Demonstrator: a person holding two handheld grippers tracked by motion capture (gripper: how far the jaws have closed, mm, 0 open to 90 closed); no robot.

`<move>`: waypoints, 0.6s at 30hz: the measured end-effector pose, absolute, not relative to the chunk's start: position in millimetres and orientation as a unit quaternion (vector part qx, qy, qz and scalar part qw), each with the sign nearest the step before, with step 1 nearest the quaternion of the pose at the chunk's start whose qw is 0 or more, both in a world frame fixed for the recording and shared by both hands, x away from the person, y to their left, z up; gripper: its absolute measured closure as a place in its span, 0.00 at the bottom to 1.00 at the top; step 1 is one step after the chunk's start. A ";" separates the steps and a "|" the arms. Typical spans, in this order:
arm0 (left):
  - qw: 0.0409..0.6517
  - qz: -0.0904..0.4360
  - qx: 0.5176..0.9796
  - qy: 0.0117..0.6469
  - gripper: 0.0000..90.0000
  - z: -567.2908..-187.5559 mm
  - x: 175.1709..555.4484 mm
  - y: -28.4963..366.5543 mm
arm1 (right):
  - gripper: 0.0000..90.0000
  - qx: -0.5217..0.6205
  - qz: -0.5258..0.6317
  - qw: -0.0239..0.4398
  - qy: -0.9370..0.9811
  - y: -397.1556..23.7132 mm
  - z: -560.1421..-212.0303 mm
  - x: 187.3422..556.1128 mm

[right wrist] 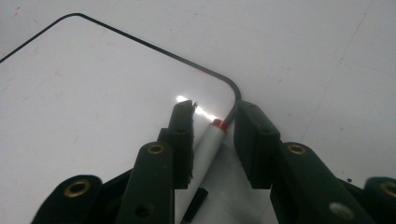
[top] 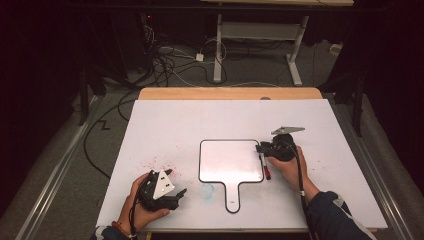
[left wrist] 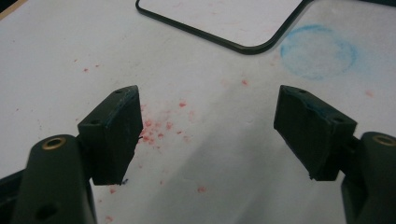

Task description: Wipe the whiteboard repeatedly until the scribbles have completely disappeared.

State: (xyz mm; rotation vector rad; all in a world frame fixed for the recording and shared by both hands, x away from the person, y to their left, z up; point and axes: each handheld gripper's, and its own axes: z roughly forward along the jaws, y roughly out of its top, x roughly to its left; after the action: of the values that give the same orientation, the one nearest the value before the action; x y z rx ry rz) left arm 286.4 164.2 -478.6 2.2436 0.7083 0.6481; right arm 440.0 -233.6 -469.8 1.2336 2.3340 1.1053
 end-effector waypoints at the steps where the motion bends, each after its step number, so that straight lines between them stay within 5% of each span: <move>1: 0.343 0.249 0.864 0.272 0.26 -478.9 286.3 164.1 | 0.77 0.425 0.380 0.142 0.809 -233.3 -469.7 439.7; 18: 0.349 0.249 0.862 0.271 0.26 -478.5 285.1 165.4 | 0.67 0.406 0.391 0.167 0.809 -236.7 -460.1 435.8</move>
State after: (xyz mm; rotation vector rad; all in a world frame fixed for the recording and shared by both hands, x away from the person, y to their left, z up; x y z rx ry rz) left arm 285.1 165.4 -478.5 2.2338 0.7022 0.6451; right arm 435.8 -236.7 -460.1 1.1547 2.3026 1.1125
